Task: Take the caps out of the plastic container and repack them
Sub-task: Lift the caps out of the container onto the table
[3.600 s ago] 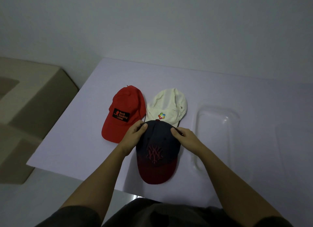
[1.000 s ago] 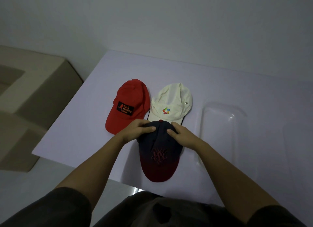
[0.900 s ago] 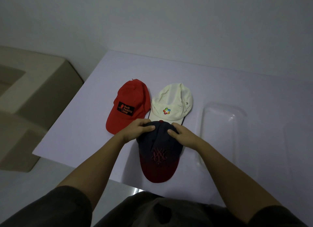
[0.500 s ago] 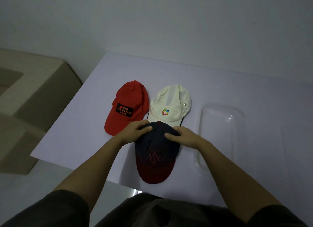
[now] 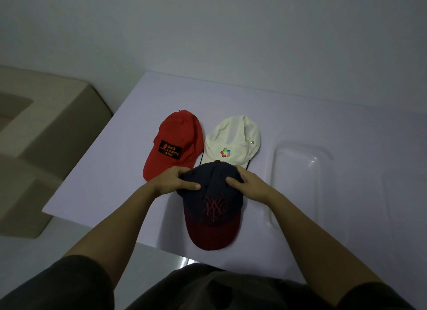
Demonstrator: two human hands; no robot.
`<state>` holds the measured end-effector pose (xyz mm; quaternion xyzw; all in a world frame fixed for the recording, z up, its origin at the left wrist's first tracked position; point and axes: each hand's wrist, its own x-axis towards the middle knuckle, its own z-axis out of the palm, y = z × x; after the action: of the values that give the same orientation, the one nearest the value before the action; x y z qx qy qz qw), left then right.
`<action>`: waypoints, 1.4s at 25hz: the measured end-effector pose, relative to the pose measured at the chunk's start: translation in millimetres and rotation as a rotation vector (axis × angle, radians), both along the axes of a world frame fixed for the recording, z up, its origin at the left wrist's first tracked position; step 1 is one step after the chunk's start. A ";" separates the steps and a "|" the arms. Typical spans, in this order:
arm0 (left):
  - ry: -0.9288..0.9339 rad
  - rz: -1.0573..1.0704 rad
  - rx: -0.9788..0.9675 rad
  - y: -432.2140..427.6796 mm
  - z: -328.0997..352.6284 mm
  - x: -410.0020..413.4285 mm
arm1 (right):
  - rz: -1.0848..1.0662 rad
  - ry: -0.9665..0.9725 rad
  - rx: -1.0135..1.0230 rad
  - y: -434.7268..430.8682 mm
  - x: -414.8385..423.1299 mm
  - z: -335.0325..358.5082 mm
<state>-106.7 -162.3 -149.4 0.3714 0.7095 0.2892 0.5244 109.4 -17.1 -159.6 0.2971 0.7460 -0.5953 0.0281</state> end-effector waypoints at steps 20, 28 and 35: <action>-0.249 0.128 0.385 85.2 63.0 69.2 | -0.368 0.308 0.146 67.8 89.7 84.3; -0.155 -0.149 0.347 145.7 51.1 164.3 | -0.558 0.218 0.251 95.6 194.9 84.2; 0.026 -0.148 0.239 153.9 20.0 187.5 | -0.575 0.144 0.193 95.0 208.4 43.1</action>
<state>80.8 -8.4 -129.4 0.4862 0.6475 0.3275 0.4869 317.8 77.8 -116.5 0.4545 0.6845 -0.5246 -0.2227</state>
